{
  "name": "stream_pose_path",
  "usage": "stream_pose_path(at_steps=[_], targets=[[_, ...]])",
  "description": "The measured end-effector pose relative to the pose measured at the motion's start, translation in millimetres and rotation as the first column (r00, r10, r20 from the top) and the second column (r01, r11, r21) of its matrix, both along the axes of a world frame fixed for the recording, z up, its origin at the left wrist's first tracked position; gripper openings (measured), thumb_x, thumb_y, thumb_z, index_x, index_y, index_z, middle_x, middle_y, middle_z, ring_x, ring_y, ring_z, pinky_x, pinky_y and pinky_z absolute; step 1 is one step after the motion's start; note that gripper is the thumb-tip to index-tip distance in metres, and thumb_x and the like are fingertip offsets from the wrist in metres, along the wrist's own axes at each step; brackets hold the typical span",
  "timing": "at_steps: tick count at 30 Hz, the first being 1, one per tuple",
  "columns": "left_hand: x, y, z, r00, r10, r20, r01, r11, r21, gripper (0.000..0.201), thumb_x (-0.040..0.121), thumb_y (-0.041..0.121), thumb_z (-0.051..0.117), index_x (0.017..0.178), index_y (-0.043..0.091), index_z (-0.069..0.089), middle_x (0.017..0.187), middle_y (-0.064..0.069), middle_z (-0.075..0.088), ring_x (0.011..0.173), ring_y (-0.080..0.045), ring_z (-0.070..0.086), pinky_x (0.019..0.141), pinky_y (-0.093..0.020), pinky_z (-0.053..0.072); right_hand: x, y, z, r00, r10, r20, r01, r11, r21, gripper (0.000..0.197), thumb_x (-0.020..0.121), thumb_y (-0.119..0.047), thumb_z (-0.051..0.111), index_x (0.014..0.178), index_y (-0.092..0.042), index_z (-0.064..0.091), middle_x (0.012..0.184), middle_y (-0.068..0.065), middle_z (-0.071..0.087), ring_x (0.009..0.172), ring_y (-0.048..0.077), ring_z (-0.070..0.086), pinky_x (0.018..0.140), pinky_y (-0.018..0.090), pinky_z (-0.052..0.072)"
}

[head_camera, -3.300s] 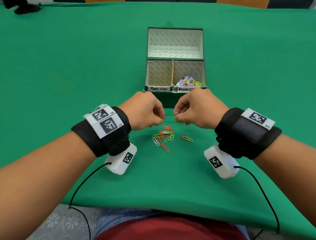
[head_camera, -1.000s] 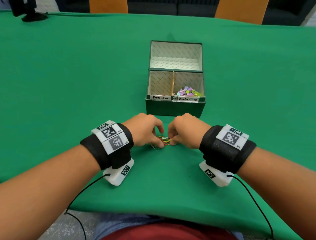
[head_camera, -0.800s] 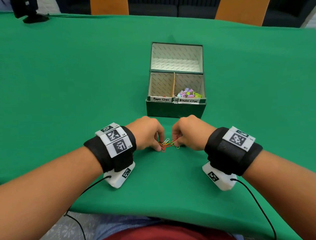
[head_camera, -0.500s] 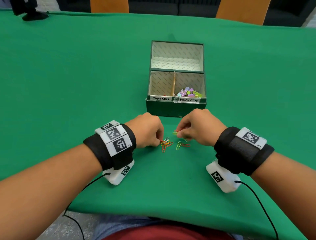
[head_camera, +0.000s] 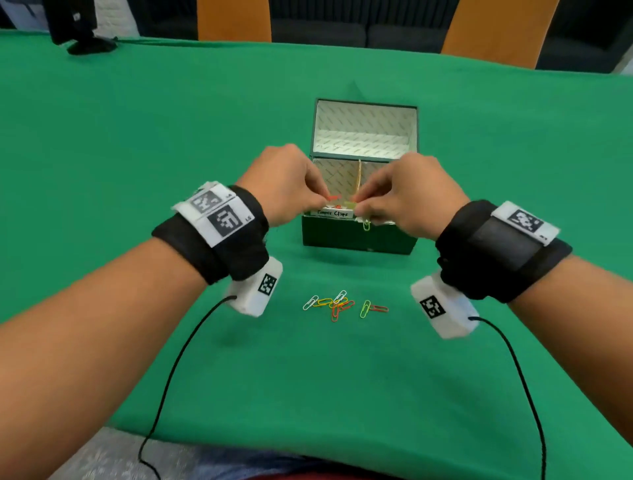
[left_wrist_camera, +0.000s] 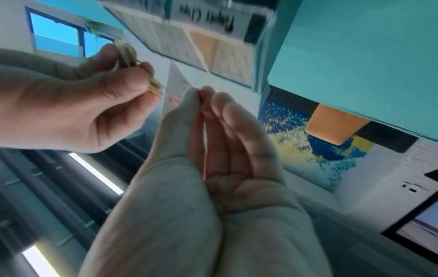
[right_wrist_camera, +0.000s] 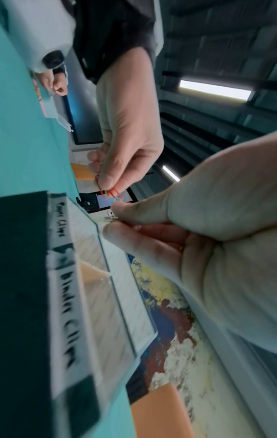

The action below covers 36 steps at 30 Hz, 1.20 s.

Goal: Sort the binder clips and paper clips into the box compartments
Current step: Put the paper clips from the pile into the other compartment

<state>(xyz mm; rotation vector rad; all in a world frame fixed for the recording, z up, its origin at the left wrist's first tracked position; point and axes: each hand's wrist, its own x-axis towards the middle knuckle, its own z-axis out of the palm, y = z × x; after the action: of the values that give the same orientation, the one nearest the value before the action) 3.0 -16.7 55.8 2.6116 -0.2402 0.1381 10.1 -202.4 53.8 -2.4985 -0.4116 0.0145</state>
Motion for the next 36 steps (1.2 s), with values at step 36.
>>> stream_pose_path(at_steps=[36], targets=[[-53.7,-21.9,-76.7,0.938,-0.041,-0.344,0.165,0.926,0.34,0.053,0.065,0.072,0.066,0.091,0.027,0.055,0.076,0.006,0.055,0.081,-0.021,0.056,0.068,-0.032,0.045,-57.1,-2.9,-62.6,0.965,0.126,-0.229,-0.232,0.82,-0.524,0.04,0.075,-0.051,0.074,0.098,-0.019,0.069,0.09,0.005,0.069,0.087,0.025,0.062,0.07,0.029,0.046]])
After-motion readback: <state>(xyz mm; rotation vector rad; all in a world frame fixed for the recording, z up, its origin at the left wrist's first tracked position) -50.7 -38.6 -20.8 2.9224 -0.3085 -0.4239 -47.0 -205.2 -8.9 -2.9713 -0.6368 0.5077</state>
